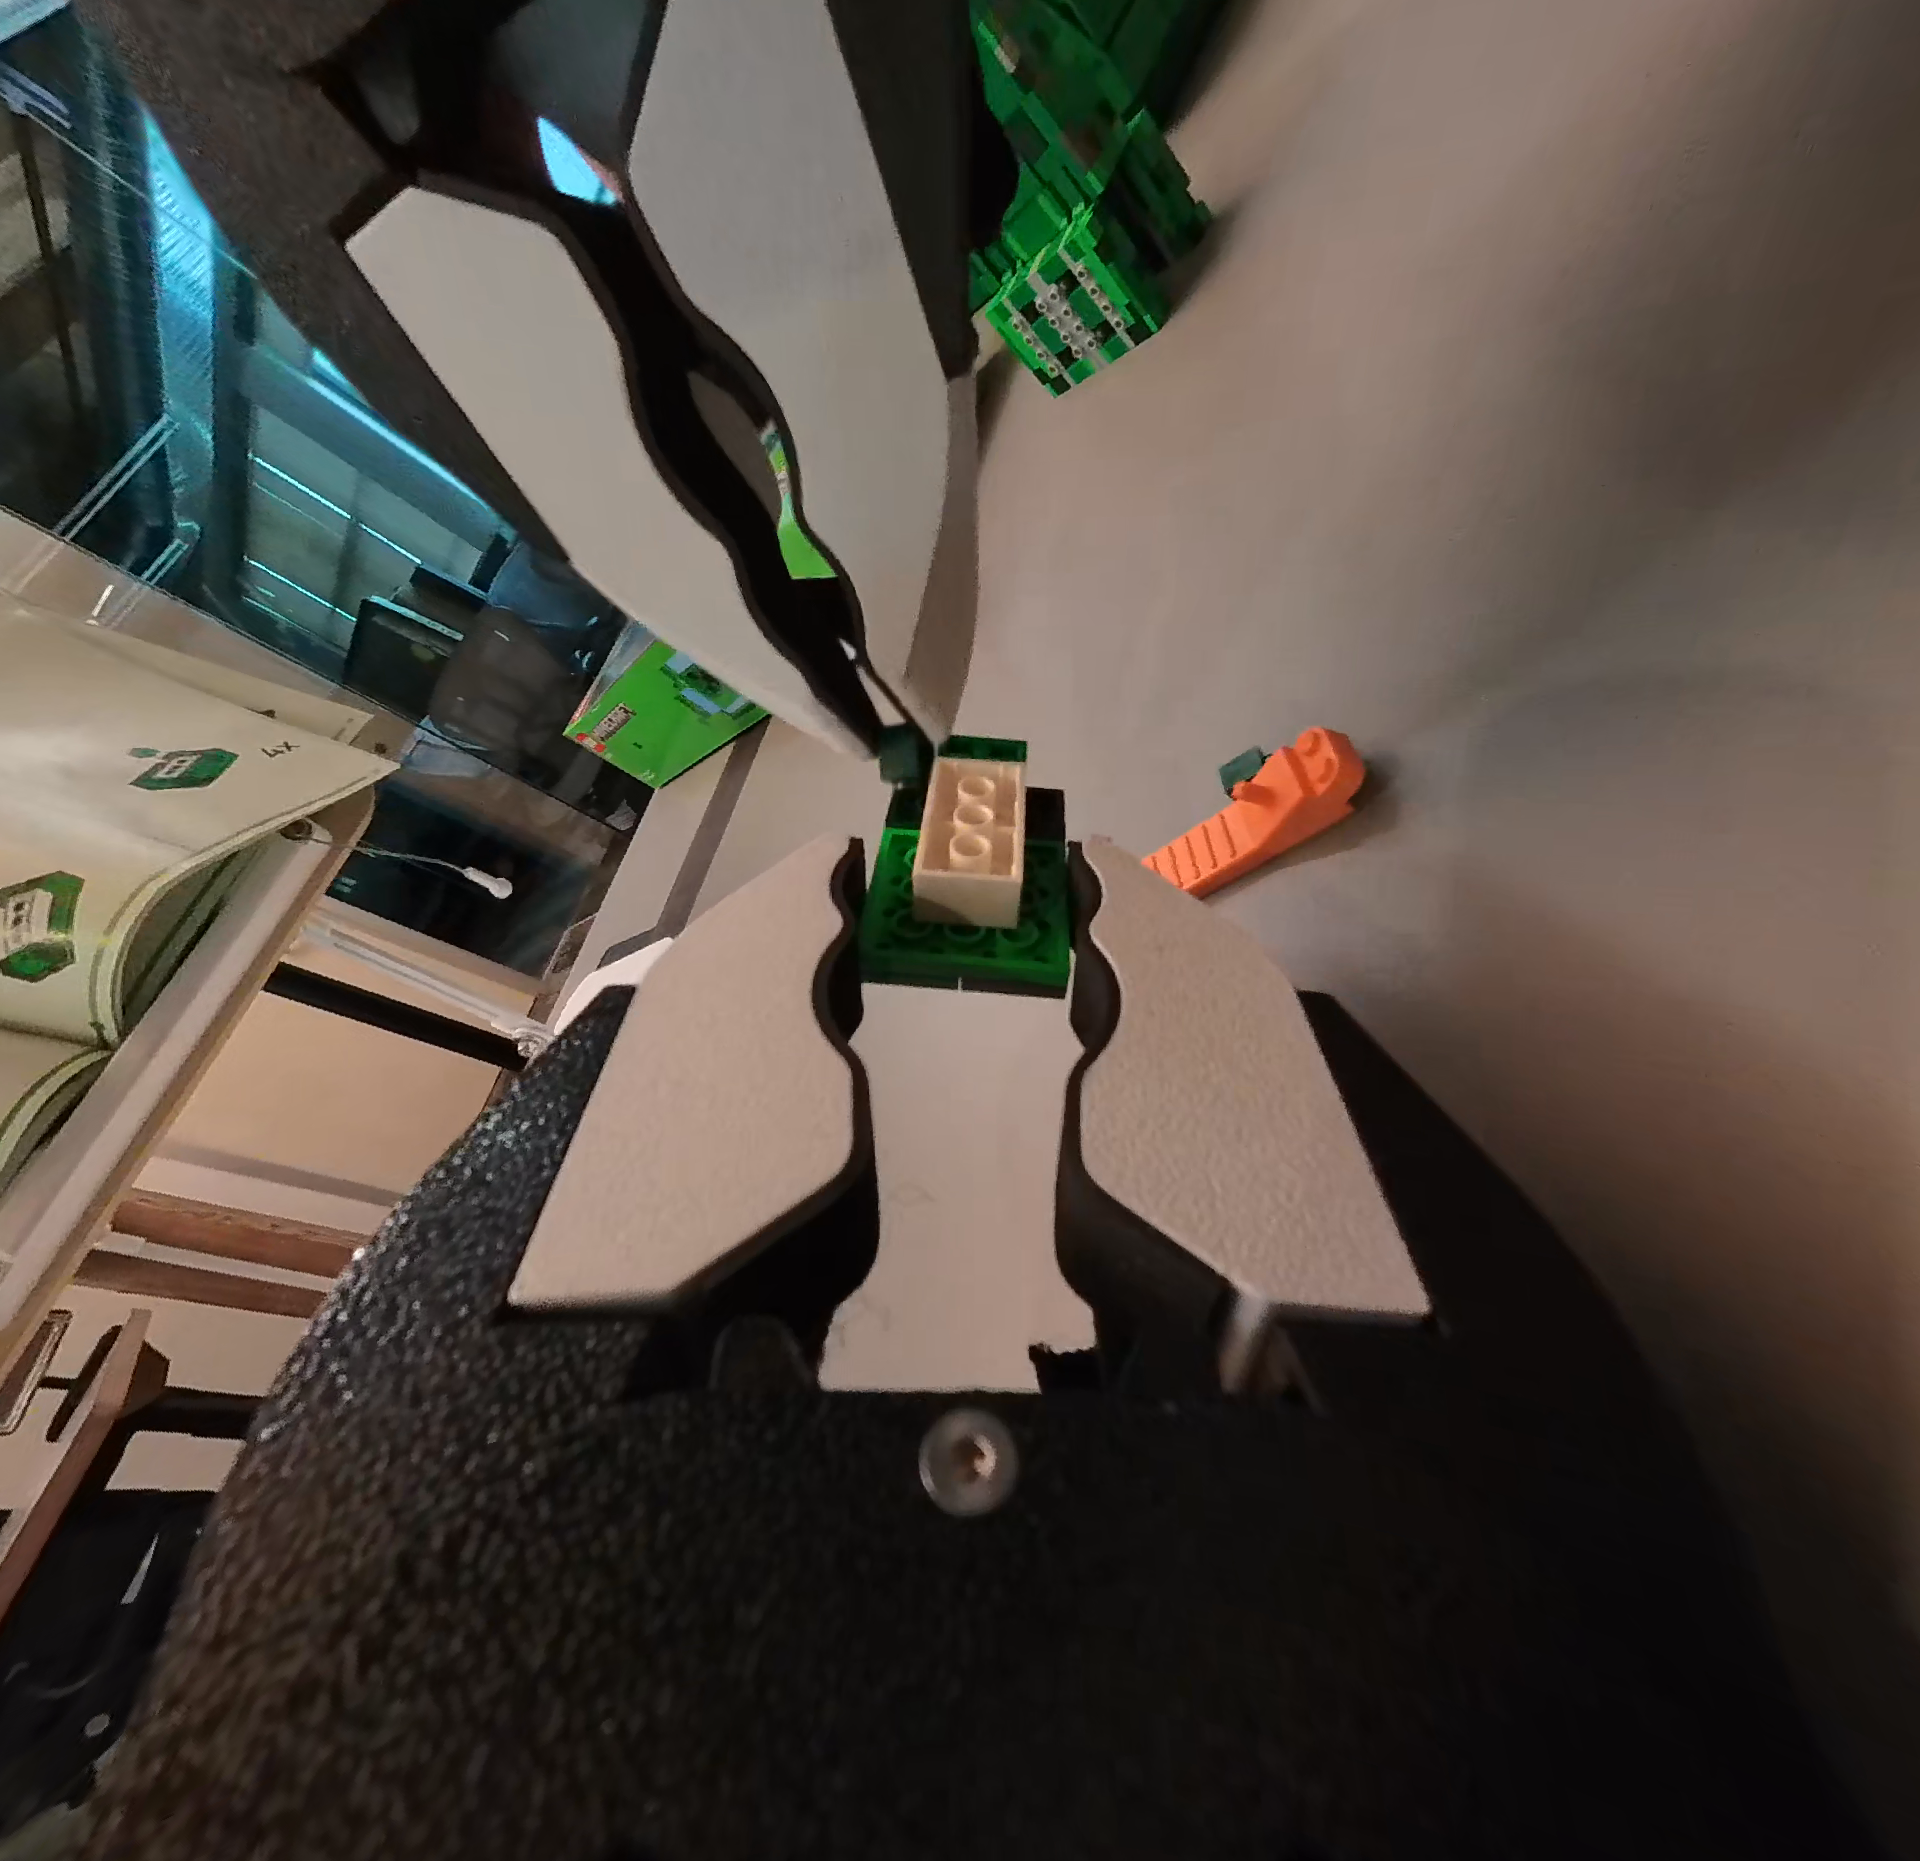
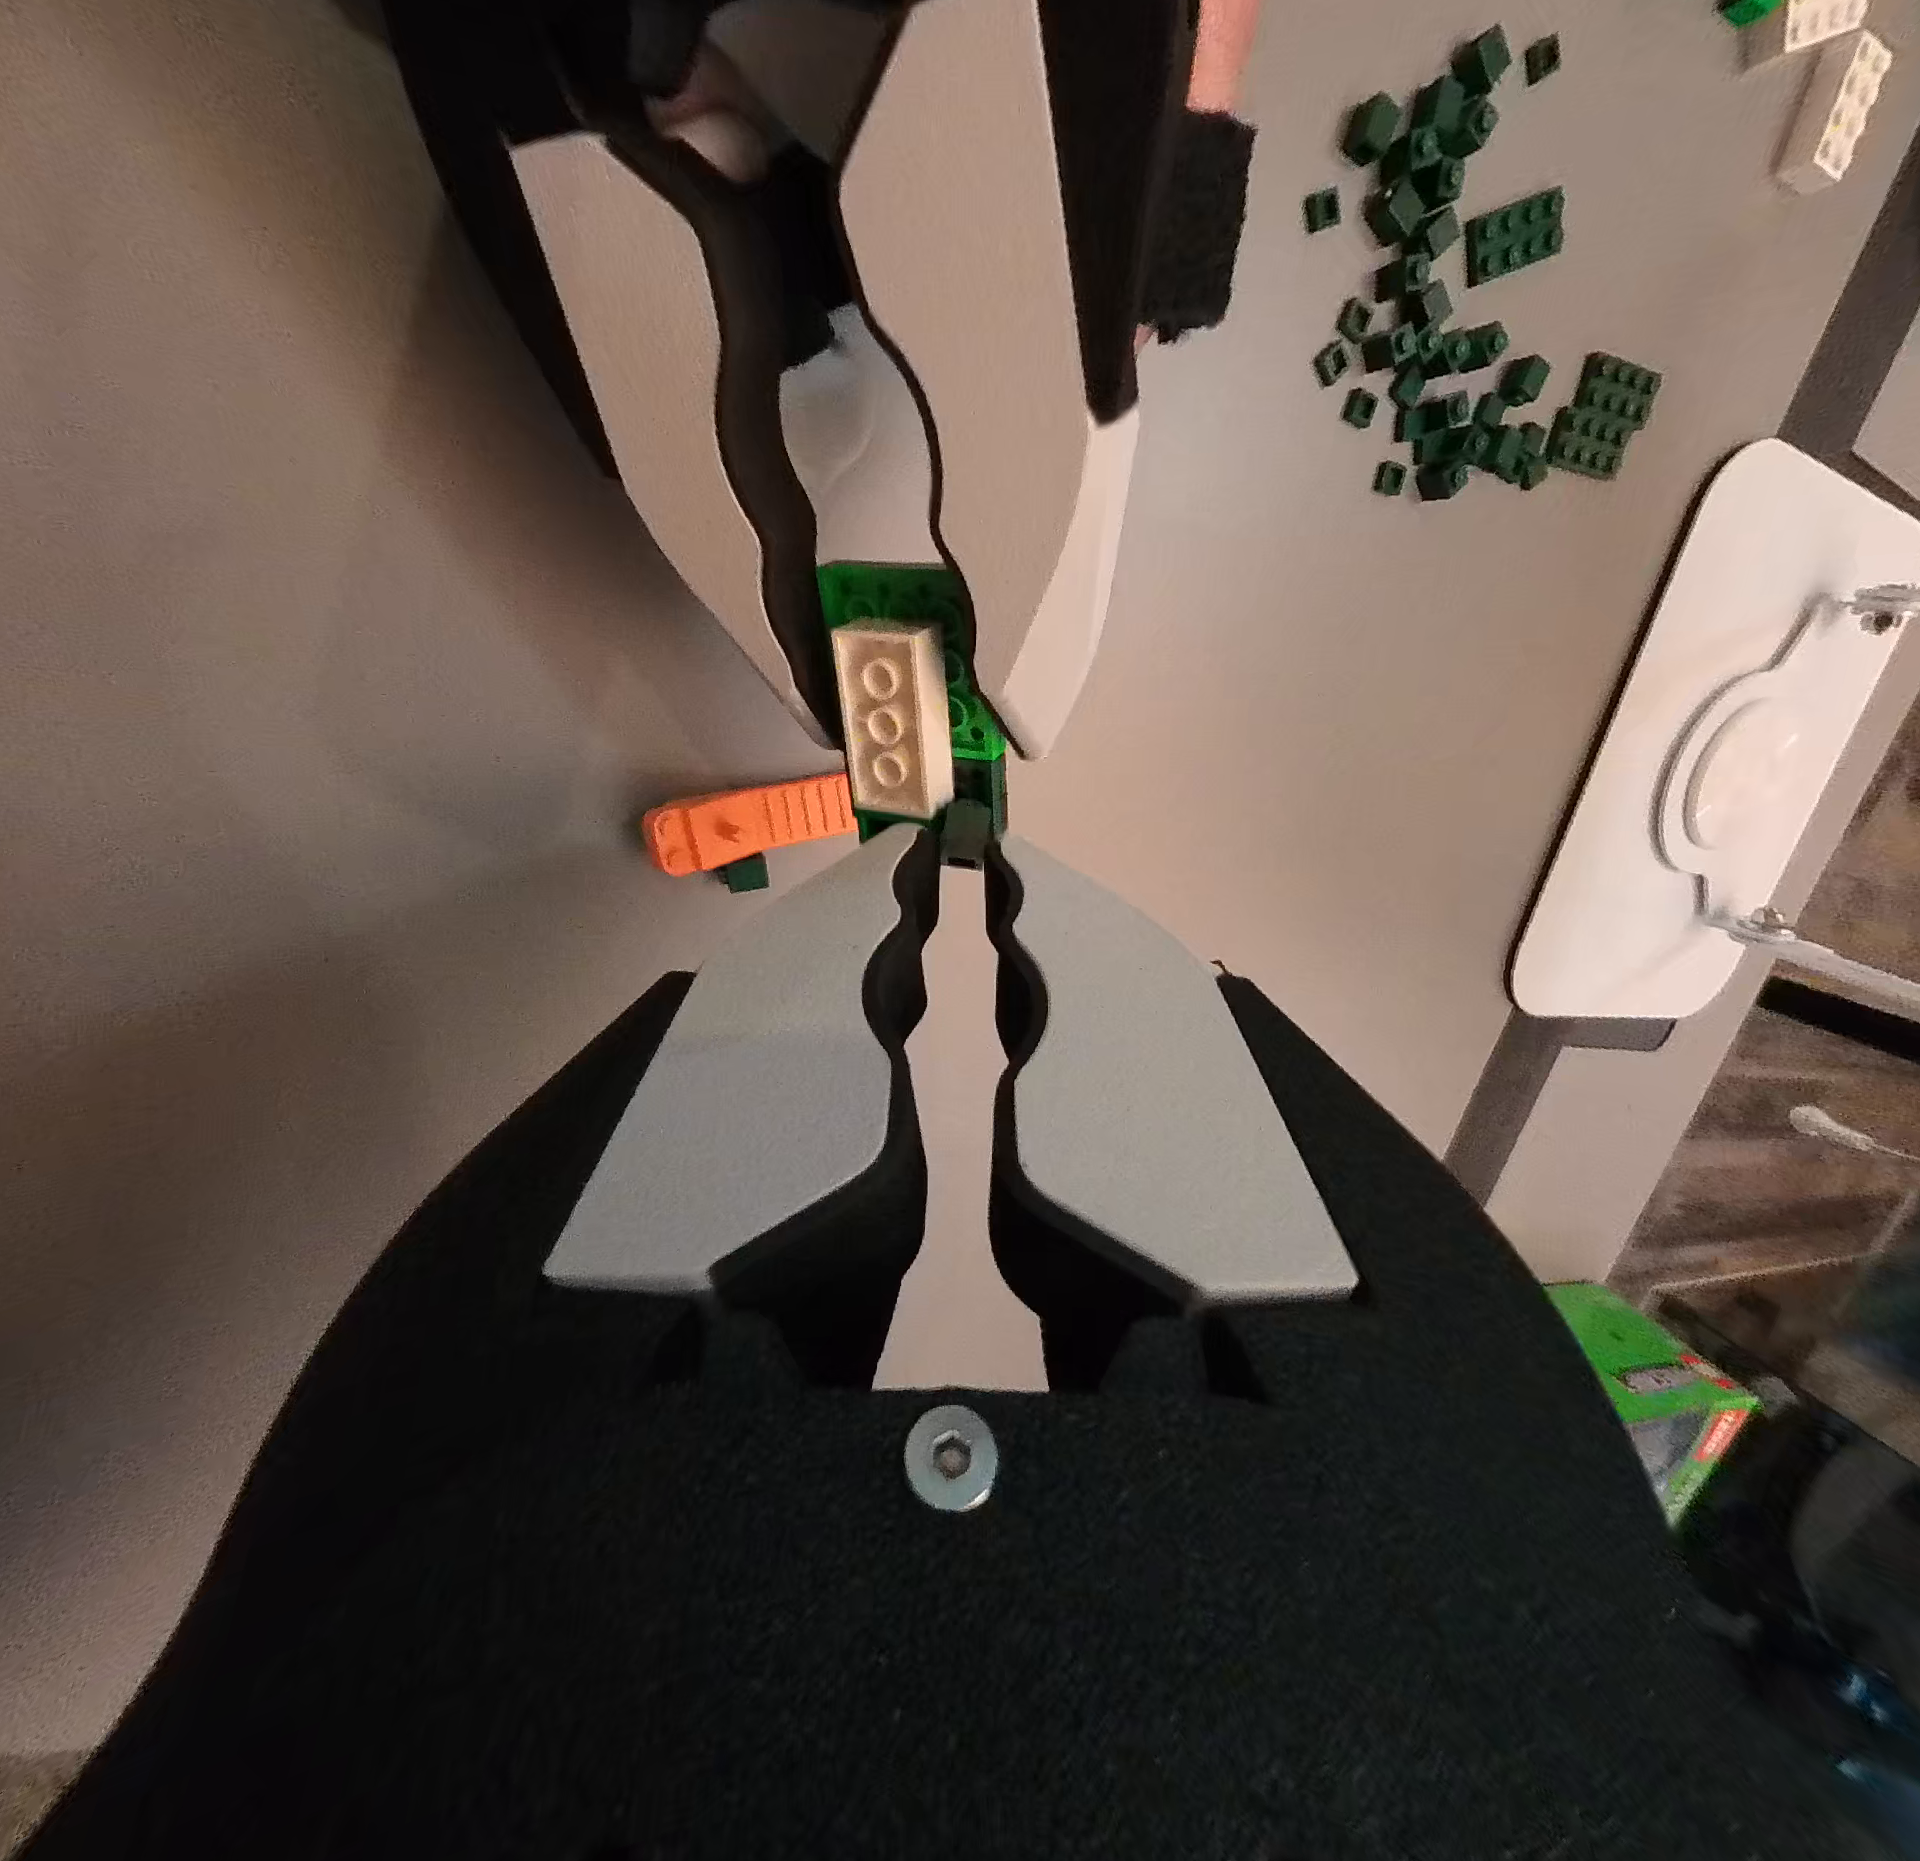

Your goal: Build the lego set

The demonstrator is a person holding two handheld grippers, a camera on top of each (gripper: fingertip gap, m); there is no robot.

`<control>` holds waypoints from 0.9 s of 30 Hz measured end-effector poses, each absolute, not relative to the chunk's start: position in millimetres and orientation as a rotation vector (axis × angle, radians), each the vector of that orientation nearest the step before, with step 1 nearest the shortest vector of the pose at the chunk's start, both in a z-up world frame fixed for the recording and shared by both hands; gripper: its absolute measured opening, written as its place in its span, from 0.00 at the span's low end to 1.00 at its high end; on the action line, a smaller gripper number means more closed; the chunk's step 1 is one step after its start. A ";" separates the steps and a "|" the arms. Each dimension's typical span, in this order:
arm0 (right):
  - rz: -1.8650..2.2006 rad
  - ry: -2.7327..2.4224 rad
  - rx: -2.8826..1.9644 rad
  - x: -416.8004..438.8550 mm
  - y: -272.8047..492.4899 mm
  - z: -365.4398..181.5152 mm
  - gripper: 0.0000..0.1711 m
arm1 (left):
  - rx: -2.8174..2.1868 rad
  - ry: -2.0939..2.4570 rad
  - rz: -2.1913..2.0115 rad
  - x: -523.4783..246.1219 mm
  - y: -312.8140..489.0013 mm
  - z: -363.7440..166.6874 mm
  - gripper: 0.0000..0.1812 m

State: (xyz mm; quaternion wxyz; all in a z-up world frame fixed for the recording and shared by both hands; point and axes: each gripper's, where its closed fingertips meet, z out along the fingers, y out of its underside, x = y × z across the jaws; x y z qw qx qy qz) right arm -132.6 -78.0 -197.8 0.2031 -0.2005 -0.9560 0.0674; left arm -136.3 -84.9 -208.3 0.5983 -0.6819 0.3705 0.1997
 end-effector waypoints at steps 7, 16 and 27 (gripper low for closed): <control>0.183 -2.665 -0.532 -133.0 -82.0 -195.5 0.05 | -1.568 0.863 0.474 -135.5 -85.0 -206.3 0.20; 0.220 -2.670 -0.545 -132.0 -83.8 -194.0 0.07 | -1.555 0.861 0.468 -134.0 -85.1 -204.4 0.20; 0.415 -2.595 -0.633 -132.5 -86.3 -179.7 0.07 | -1.531 0.840 0.466 -134.4 -85.9 -199.0 0.20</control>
